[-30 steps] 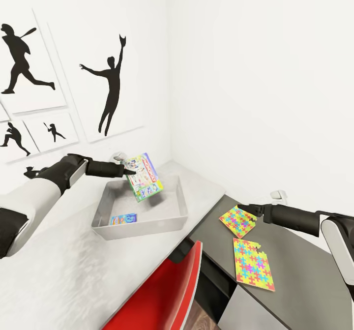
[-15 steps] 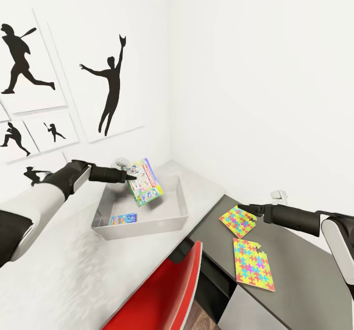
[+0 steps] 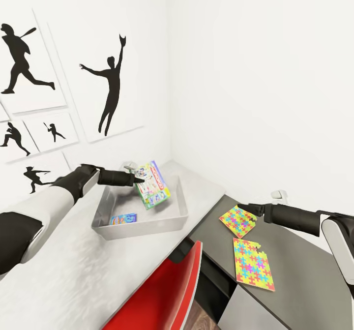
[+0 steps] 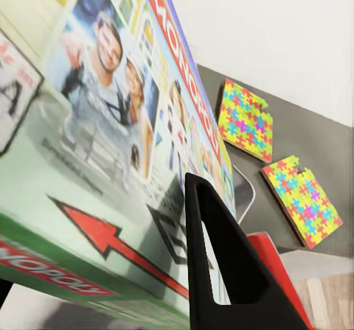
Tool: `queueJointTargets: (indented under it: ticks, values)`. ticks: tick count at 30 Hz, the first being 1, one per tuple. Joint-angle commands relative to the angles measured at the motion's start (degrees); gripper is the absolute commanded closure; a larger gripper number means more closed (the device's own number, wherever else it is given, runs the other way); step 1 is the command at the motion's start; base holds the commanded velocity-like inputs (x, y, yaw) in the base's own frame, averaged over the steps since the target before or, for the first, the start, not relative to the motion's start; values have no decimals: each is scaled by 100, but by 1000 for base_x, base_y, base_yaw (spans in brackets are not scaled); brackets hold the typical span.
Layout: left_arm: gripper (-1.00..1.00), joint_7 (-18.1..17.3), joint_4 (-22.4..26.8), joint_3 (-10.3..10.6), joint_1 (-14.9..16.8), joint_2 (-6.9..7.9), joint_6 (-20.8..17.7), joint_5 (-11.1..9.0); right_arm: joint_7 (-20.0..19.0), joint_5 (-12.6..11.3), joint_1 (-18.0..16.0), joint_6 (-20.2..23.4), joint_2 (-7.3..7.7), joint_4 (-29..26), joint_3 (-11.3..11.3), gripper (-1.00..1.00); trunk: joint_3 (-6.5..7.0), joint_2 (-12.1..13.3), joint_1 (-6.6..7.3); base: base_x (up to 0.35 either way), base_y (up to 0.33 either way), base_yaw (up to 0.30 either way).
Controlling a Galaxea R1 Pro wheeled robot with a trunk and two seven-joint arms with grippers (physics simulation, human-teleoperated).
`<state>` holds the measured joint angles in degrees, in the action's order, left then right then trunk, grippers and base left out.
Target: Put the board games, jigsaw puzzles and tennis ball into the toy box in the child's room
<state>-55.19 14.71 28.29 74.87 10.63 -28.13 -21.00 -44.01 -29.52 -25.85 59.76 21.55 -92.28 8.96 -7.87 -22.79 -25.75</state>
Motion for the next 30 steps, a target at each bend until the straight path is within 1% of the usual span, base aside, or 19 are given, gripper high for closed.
queueJointTargets:
  ticks: [1,4,7,11,12,13,16,17,20,21,26,30]
  values:
    - [100,-14,-22,7,5,0,-49,-80,-36,0,-7,24,0,-1,6,-100,-14,-13,-4,0,0,0]
    - [100,-11,-77,-129,8,7,-71,-216,-37,-61,-5,24,2,-1,8,-100,-26,-13,-4,0,0,0]
    - [100,31,-110,-352,44,38,-153,-337,-37,-92,-5,24,0,-1,9,-100,-46,-13,-4,0,0,0]
    - [100,130,-130,-662,207,109,-492,-414,-37,-115,-6,24,-3,-1,7,-100,-79,-13,-4,0,0,0]
    - [100,178,-135,-768,299,133,-641,-431,-37,-122,-5,24,-3,-1,7,-100,-87,-13,-4,0,0,0]
    - [100,202,-137,-806,342,142,-701,-438,-37,-124,-6,24,-3,-1,7,-100,-96,-13,-4,0,0,0]
    - [100,290,-140,-879,445,155,-875,-450,-38,-129,-7,24,6,-1,5,-100,-123,-13,-4,0,0,0]
    - [100,290,-140,-879,445,155,-875,-450,-38,-129,-7,24,6,-1,5,-100,-133,-13,-4,0,0,0]
    - [100,392,-142,-913,536,139,-1090,-453,-38,-130,-8,24,17,-1,6,-100,-160,-13,-4,0,0,0]
    - [100,392,-142,-913,536,139,-1090,-453,-38,-130,-8,24,17,-1,6,-100,-169,-13,-4,0,0,0]
    - [100,488,-143,-907,696,89,-1340,-430,-38,-132,-8,24,28,-1,5,-100,-216,-13,-4,0,0,0]
    - [100,503,-140,-897,743,45,-1407,-416,-38,-133,-13,24,38,-1,14,-100,-253,-13,-4,0,0,0]
